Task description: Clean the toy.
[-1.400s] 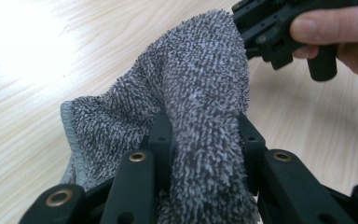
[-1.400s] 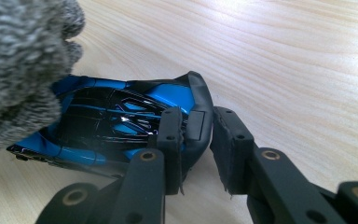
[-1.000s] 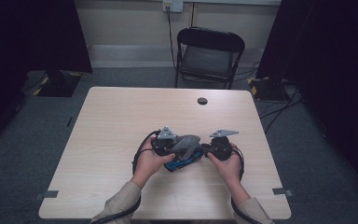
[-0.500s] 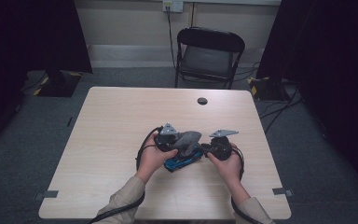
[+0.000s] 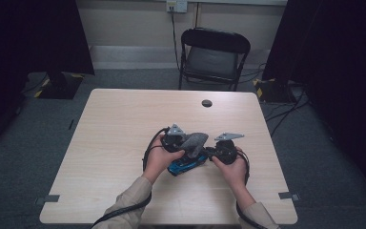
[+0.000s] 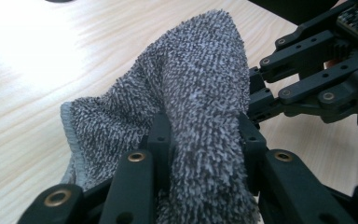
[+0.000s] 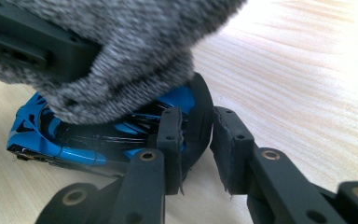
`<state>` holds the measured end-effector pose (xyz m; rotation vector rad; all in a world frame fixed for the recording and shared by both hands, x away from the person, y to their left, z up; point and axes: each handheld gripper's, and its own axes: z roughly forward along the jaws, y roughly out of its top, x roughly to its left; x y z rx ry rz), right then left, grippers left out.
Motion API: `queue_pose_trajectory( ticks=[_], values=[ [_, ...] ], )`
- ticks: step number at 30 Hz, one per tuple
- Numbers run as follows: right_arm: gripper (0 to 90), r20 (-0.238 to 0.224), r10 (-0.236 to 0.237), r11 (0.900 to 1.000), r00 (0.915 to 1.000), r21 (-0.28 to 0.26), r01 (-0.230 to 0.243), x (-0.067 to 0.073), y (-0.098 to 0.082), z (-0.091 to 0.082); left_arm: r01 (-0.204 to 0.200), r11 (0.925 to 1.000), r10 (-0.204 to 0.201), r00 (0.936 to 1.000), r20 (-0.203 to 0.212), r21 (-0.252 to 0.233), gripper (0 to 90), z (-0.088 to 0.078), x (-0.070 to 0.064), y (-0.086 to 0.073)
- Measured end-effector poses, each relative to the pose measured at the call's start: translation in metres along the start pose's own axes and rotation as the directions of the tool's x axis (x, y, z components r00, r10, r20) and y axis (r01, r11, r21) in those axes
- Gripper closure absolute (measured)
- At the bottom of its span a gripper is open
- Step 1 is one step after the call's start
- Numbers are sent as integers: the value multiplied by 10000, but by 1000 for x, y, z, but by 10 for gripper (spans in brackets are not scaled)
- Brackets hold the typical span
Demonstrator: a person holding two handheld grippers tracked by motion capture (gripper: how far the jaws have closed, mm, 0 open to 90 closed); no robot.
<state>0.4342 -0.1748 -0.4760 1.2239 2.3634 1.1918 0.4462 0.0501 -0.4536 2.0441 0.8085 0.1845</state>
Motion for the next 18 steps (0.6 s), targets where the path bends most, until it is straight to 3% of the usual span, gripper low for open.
queue_pose_trajectory(
  ticks=[6, 18],
  values=[
    [735, -24, 9, 10000, 10000, 35, -9, -1, 0, 0, 350, 9993, -352, 9993, 151, 139, 663, 8, 8, -6],
    [736, 138, -30, 10000, 9999, -32, 30, 2, 0, 0, 377, 9992, -377, 9993, -6, 137, 664, -11, 17, -17]
  ],
)
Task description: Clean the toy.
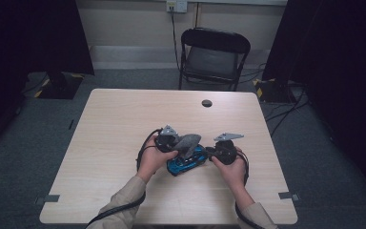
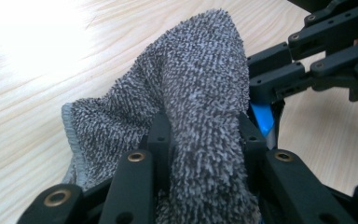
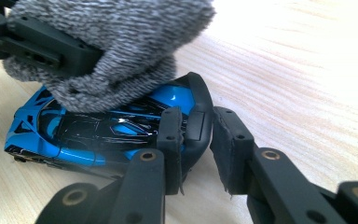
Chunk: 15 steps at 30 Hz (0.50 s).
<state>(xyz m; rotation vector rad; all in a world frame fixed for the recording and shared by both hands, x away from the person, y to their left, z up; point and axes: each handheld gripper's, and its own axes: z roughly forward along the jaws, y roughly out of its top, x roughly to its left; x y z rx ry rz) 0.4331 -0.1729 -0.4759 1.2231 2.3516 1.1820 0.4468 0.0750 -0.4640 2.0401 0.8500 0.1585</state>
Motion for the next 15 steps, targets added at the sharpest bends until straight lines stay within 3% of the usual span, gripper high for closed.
queue_pose_trajectory(
  ticks=[4, 11, 15],
  values=[
    [736, 51, 22, 10000, 10000, -13, -22, 1, -1, 0, -16, 10000, 16, 10000, -39, -24, 664, -7, 1, -6],
    [737, 141, 32, 10000, 9999, -65, -31, 3, -1, 0, -541, 9983, 546, 9982, -257, 216, 664, -23, -2, -17],
    [738, 198, 34, 10000, 9998, -31, -34, 4, -1, 0, -551, 9983, 557, 9981, -267, 211, 664, -29, -4, -26]
  ],
)
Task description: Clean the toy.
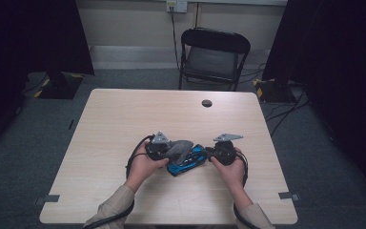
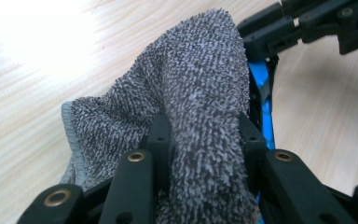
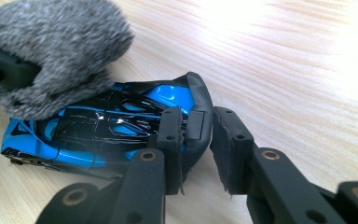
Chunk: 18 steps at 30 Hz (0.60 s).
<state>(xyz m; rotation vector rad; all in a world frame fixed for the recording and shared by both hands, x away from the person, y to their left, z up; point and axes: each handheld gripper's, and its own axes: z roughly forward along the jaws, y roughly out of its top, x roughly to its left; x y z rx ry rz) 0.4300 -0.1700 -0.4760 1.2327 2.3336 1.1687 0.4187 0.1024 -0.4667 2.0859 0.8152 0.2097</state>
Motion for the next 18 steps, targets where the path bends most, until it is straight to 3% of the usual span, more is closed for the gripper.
queue_pose_trajectory(
  ticks=[7, 18],
  values=[
    [740, 76, -33, 10000, 10000, 45, 32, 6, 1, 2, -247, 9997, 248, 9996, -150, 79, 664, -12, -5, -13],
    [743, 189, -43, 10000, 9998, -68, 44, 8, 0, 2, -66, 10000, 66, 10000, -66, 55, 664, -27, -11, -36]
  ],
)
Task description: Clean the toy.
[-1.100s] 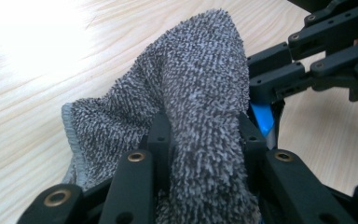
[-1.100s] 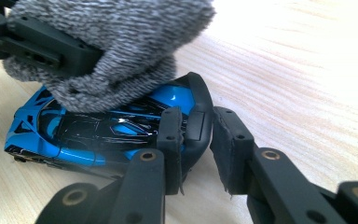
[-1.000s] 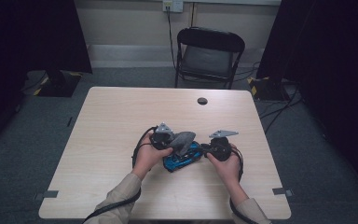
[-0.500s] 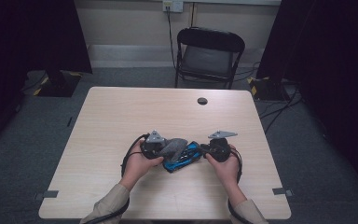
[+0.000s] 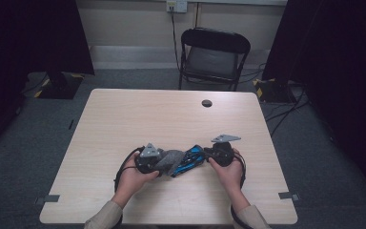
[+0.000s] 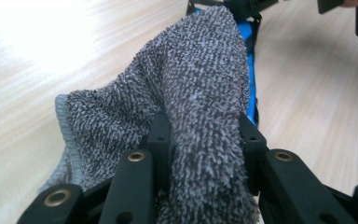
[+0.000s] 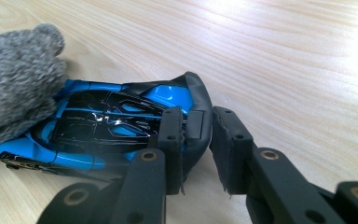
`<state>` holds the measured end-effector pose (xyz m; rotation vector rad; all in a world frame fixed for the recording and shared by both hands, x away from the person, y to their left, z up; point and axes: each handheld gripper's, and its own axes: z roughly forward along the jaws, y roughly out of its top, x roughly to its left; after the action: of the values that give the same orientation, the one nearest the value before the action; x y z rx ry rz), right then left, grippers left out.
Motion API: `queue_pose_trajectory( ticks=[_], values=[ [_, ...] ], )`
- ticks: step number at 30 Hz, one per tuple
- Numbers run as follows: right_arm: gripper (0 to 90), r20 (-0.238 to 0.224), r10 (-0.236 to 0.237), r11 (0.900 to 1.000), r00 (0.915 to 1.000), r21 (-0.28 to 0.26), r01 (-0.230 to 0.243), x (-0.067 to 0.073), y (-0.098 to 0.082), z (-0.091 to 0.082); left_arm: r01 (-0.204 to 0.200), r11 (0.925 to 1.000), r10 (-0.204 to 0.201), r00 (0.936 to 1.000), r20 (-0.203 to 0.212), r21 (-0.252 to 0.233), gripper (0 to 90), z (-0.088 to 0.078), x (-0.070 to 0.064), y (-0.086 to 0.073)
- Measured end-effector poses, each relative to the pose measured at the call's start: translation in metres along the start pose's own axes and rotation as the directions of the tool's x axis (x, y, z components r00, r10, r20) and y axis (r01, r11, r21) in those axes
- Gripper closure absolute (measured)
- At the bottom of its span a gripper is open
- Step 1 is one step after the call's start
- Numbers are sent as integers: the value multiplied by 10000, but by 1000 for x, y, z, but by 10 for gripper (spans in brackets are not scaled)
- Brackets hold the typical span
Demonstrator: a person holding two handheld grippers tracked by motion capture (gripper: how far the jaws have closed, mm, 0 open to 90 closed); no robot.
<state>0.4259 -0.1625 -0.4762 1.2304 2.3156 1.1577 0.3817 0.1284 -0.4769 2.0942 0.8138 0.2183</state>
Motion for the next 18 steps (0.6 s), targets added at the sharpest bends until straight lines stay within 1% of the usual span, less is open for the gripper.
queue_pose_trajectory(
  ticks=[4, 7, 11, 14, 15, 16, 17, 18],
  values=[
    [743, 47, -28, 10000, 10000, 22, 27, 1, 0, 0, -86, 9997, 85, 10000, 35, 208, 665, -5, -3, -5],
    [744, 61, -59, 9999, 10000, 106, 59, 1, 1, 0, -29, 9997, 27, 10000, 88, 250, 664, -7, -4, -8],
    [743, 30, -40, 10000, 10000, 89, 40, 1, 1, 0, 31, 9995, -35, 9999, 122, 301, 665, -10, -5, -12],
    [743, 13, -27, 9999, 10000, 98, 27, 1, 1, 0, 27, 9994, -32, 9999, 137, 346, 665, -13, -5, -12],
    [743, -8, -15, 10000, 10000, 88, 15, 1, 1, 0, 101, 9995, -105, 9999, 119, 298, 665, -14, -4, -11],
    [743, -16, -6, 10000, 10000, 88, 6, 1, 1, 0, 84, 9997, -85, 9999, 53, 229, 665, -15, -3, -9],
    [742, -20, -43, 10000, 10000, 78, 43, 1, 1, 0, 116, 9999, -116, 9999, -46, 29, 663, -18, 2, -4],
    [742, -20, -43, 10000, 10000, 78, 43, 1, 1, 0, 116, 9999, -116, 9999, -46, 29, 662, -18, 2, -4]
  ],
)
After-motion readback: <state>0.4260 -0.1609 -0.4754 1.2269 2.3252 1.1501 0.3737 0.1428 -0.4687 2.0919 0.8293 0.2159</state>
